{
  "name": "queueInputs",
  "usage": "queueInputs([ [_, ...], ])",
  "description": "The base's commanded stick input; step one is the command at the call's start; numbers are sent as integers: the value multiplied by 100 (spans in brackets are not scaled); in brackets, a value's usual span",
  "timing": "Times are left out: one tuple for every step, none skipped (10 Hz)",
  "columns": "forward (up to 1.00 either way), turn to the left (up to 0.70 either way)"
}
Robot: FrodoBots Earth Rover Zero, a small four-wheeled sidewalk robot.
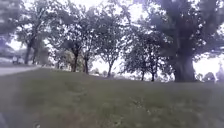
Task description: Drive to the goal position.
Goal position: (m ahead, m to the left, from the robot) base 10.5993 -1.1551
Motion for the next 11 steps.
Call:
queueInputs([
  [70,14],
  [70,14],
  [70,11],
  [70,0],
  [70,0],
  [70,0],
  [70,0],
  [70,0],
  [70,0],
  [70,0],
  [70,0],
])
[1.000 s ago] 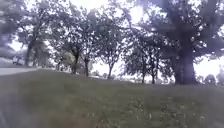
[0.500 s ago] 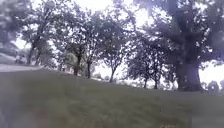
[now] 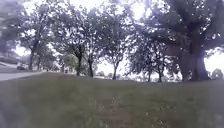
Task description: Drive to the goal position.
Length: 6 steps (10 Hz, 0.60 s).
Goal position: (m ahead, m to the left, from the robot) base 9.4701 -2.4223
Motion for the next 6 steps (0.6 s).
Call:
queueInputs([
  [70,0],
  [70,0],
  [46,0],
  [45,0],
  [45,0],
  [45,0],
])
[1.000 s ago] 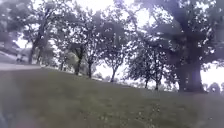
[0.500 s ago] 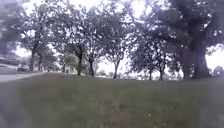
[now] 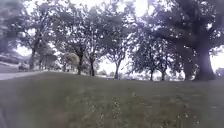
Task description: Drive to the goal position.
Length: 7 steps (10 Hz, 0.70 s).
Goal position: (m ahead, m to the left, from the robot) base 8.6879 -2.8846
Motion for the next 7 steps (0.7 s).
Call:
queueInputs([
  [45,0],
  [45,0],
  [45,0],
  [45,0],
  [45,0],
  [45,0],
  [45,0],
])
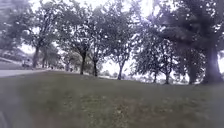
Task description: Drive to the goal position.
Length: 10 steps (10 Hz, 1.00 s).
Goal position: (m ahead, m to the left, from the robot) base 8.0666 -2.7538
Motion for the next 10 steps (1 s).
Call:
queueInputs([
  [45,0],
  [69,0],
  [70,0],
  [70,0],
  [70,0],
  [70,0],
  [70,0],
  [70,0],
  [70,0],
  [70,0],
])
